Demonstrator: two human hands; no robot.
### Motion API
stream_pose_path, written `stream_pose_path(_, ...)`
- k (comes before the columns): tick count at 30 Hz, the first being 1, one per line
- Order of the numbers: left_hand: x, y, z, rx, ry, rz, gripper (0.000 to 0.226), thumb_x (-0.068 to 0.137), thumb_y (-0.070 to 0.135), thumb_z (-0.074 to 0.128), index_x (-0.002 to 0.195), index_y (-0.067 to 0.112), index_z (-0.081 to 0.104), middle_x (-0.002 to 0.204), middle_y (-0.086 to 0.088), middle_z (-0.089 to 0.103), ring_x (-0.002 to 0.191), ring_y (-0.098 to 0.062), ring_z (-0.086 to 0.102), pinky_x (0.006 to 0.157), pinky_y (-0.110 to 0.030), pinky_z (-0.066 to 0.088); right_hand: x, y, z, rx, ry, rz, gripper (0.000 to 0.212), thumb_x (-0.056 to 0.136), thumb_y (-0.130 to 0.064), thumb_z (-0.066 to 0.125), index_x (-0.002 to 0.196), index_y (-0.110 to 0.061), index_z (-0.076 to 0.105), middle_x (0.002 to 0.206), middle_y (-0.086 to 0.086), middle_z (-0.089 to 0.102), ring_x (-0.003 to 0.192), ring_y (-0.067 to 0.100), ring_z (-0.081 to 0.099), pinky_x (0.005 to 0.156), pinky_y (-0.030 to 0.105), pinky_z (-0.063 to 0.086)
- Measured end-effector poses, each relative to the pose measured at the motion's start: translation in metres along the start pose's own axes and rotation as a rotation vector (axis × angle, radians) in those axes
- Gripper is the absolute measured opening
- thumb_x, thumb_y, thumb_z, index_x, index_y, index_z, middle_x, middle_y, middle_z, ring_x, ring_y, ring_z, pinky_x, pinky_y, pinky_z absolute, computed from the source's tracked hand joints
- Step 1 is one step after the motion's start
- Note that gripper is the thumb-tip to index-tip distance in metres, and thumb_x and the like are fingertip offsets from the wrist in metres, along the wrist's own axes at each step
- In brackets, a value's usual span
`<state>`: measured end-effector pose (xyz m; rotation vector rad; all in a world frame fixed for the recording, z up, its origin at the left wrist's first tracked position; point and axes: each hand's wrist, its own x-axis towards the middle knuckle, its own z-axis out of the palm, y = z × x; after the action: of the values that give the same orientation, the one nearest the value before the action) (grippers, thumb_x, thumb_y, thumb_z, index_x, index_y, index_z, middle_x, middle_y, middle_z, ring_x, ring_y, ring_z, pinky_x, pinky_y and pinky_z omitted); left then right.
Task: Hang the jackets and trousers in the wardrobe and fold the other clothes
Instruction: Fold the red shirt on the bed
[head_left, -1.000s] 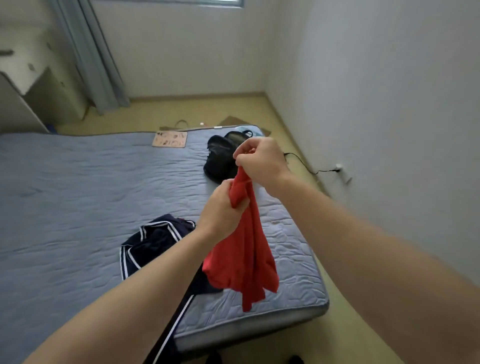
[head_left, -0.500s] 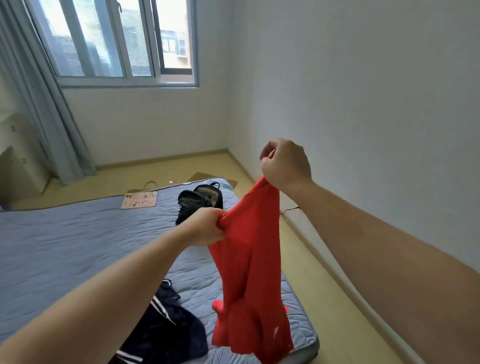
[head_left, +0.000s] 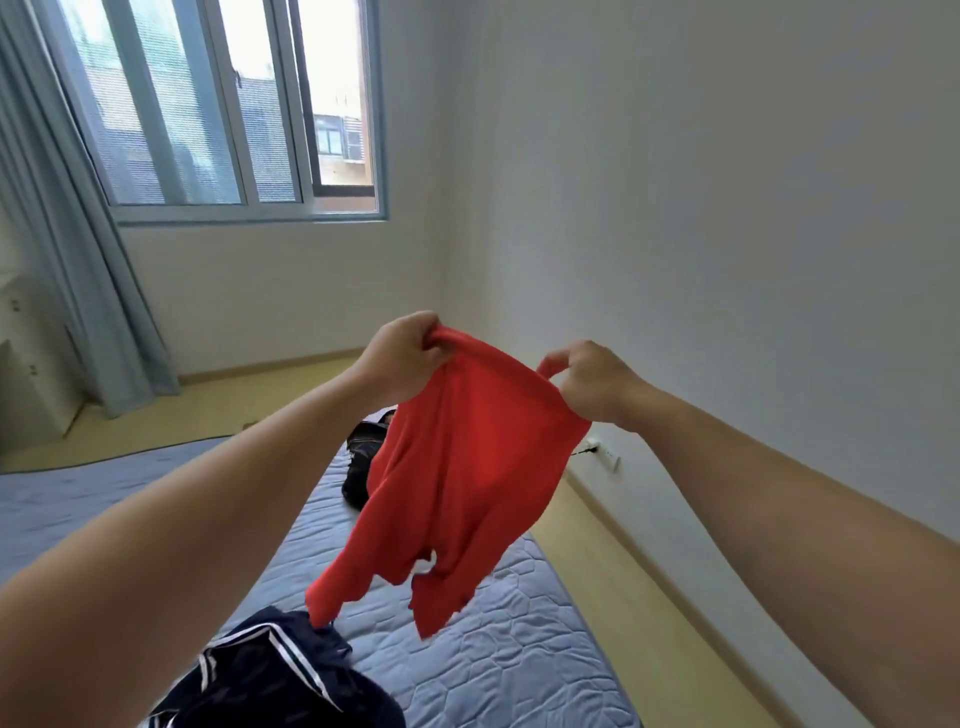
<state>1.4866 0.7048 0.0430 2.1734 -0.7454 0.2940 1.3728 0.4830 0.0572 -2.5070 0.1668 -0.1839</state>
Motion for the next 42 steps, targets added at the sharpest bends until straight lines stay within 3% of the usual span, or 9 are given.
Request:
stream_pose_path(4,0.009,-0.006,-0.001,0.033,0.118,-0.024,0.033,0.095,0.021,0.057,0.068,0.020,0.039,0.061,0.003,0.045,0.057,-0.012,0.038,0.054,-0.028,0.030,0.001,-0.004,0.015,0.305,-0.121,0.011,0.028,0.091,-0.009,0.043,0.079,-0.007,0.068,0.060,0.005,0.057,0.053,0.025,0.054,0.050,0.033,0.049)
stream_pose_path(7,0.012,-0.015,-0.004,-0.060,0.214,-0.121,0.032,0.096,0.019,0.051,0.067,0.020,0.037,0.062,0.004,0.043,0.057,-0.013,0.035,0.052,-0.031,0.030,-0.001,-0.005,0.026,0.360,-0.212,0.042,0.064,0.087,-0.078,0.041,0.066,-0.022,0.064,0.058,0.000,0.054,0.050,0.020,0.050,0.049,0.026,0.041)
stream_pose_path(9,0.011,-0.019,-0.006,-0.081,0.252,-0.154,0.029,0.096,0.016,0.049,0.069,0.020,0.039,0.063,0.005,0.043,0.057,-0.011,0.036,0.050,-0.025,0.029,-0.003,-0.005,0.033,0.272,-0.343,0.025,0.068,0.071,-0.095,0.046,0.079,-0.033,0.074,0.072,-0.009,0.071,0.059,0.010,0.064,0.054,0.024,0.048)
stream_pose_path(12,0.007,-0.023,-0.009,-0.061,0.240,-0.167,0.024,0.097,0.016,0.045,0.074,0.020,0.040,0.067,0.003,0.047,0.059,-0.012,0.040,0.053,-0.029,0.030,0.005,-0.001,0.047,-0.025,-0.380,-0.078,0.039,0.083,-0.064,0.070,0.101,-0.029,0.074,0.093,-0.009,0.076,0.082,0.008,0.073,0.079,0.031,0.060)
stream_pose_path(14,0.005,-0.026,-0.013,-0.039,0.232,-0.178,0.026,0.098,0.015,0.042,0.073,0.021,0.038,0.067,0.002,0.046,0.060,-0.012,0.040,0.052,-0.030,0.029,0.008,-0.003,0.053,-0.111,-0.297,-0.076,0.033,0.091,-0.056,0.065,0.090,-0.024,0.071,0.079,-0.009,0.073,0.069,0.006,0.070,0.068,0.029,0.059)
stream_pose_path(16,0.004,-0.033,-0.021,-0.018,0.223,-0.175,0.025,0.098,0.015,0.042,0.073,0.016,0.042,0.067,0.000,0.047,0.062,-0.019,0.042,0.054,-0.035,0.028,0.010,-0.001,0.051,0.073,-0.254,-0.002,0.032,0.094,-0.052,0.064,0.081,-0.023,0.070,0.064,-0.008,0.071,0.053,0.006,0.067,0.052,0.026,0.055)
stream_pose_path(24,-0.002,-0.067,-0.072,0.485,-0.075,0.114,0.050,0.075,0.058,0.080,0.066,0.024,0.045,0.064,0.003,0.054,0.062,-0.022,0.052,0.053,-0.031,0.033,0.024,0.036,0.018,0.304,0.088,0.105,0.018,0.090,-0.028,0.069,0.077,-0.018,0.074,0.069,0.000,0.065,0.065,0.018,0.060,0.059,0.032,0.050)
stream_pose_path(33,-0.002,-0.073,-0.080,0.836,-0.200,0.063,0.043,0.090,0.061,0.062,0.064,0.029,0.052,0.070,0.008,0.059,0.071,-0.017,0.056,0.061,-0.031,0.041,0.022,0.050,-0.005,0.290,0.219,-0.010,0.022,0.076,-0.035,0.078,0.060,-0.023,0.069,0.053,-0.005,0.059,0.049,0.009,0.056,0.047,0.028,0.044)
stream_pose_path(42,0.002,-0.077,-0.072,0.773,-0.237,-0.066,0.063,0.085,0.077,0.044,0.062,0.020,0.057,0.065,0.001,0.059,0.062,-0.015,0.055,0.055,-0.032,0.042,0.012,0.064,-0.023,-0.465,0.071,-0.050,0.059,0.071,-0.091,0.047,0.062,-0.036,0.065,0.058,-0.013,0.062,0.065,0.008,0.062,0.061,0.030,0.047)
